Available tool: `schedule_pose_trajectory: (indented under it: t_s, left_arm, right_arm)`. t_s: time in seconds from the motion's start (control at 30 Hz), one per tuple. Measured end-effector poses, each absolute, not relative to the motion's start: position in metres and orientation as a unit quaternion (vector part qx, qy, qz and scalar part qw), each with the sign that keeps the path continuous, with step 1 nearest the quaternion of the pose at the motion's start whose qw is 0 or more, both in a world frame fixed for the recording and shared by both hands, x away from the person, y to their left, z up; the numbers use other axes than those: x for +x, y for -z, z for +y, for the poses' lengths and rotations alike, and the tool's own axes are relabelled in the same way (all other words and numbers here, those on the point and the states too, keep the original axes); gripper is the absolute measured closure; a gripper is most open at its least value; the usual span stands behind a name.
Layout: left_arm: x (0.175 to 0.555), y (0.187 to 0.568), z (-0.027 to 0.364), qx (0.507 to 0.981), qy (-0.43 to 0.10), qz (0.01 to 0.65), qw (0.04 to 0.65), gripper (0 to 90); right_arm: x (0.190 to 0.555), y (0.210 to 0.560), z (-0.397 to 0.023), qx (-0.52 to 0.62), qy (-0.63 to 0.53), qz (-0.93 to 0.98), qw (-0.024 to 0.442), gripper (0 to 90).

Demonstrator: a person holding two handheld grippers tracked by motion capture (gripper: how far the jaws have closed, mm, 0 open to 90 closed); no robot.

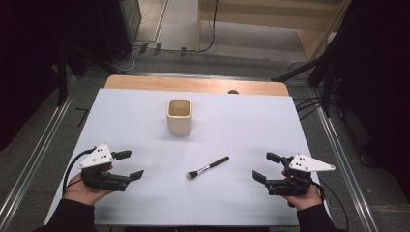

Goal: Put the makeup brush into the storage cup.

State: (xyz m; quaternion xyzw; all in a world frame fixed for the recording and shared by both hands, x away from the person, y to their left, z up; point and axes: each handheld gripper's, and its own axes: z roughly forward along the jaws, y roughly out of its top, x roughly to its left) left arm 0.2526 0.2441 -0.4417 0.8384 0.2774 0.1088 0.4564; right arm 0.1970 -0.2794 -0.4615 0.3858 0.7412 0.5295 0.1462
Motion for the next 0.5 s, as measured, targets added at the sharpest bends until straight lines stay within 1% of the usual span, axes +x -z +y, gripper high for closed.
schedule_pose_trajectory:
  t_s: [0.5]
  left_arm:
    - [0.2533,0.4419,0.25,0.835,-0.11,0.286,0.457,20.2]
  right_arm:
    - [0.1984,0.4625,-0.276,0.379,-0.529,0.747,0.137,14.2]
